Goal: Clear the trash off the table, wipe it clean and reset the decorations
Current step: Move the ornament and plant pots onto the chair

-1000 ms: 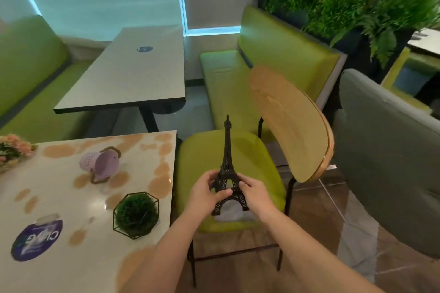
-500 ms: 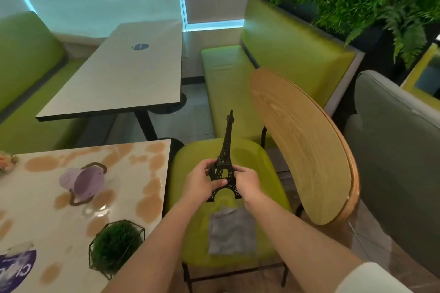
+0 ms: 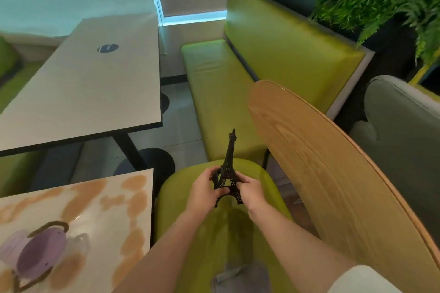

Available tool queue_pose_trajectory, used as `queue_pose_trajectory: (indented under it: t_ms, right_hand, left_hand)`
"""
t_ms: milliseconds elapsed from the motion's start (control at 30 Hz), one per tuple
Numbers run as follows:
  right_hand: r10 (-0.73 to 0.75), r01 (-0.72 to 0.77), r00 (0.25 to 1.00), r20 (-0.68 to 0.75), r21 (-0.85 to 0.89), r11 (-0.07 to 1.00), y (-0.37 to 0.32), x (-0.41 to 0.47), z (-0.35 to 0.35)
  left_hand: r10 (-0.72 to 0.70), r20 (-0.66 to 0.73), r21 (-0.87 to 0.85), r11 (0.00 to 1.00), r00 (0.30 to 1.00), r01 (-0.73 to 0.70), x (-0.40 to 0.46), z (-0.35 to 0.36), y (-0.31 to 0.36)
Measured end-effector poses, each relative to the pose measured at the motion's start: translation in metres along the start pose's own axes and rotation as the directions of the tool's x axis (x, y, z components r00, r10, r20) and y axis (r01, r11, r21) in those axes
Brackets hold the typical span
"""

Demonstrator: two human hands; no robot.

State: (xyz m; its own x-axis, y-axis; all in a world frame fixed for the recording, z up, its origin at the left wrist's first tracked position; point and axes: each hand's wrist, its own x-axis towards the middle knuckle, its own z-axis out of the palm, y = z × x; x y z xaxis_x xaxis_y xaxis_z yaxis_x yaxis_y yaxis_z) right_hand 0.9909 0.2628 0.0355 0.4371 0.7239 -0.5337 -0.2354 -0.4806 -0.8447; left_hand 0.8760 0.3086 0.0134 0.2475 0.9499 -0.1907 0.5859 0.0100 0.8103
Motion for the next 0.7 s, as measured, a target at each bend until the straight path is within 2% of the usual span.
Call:
queue_pose_trajectory:
  t_ms: [333, 700]
  right_hand:
    - [-0.001, -0.002, 1.0, -0.016, -0.145, 0.989, 0.01, 0.071, 0.003]
    - [-0.065, 0.047, 0.995, -0.075, -0.222, 0.974, 0.021, 0.086, -0.006]
  left_hand:
    - [0.007, 0.02, -0.044, 0.999, 1.0, -0.006, 0.058, 0.028, -0.017]
    - [-0.004, 0.019, -0.074, 0.997, 1.0, 0.006, 0.065, 0.044, -0.024]
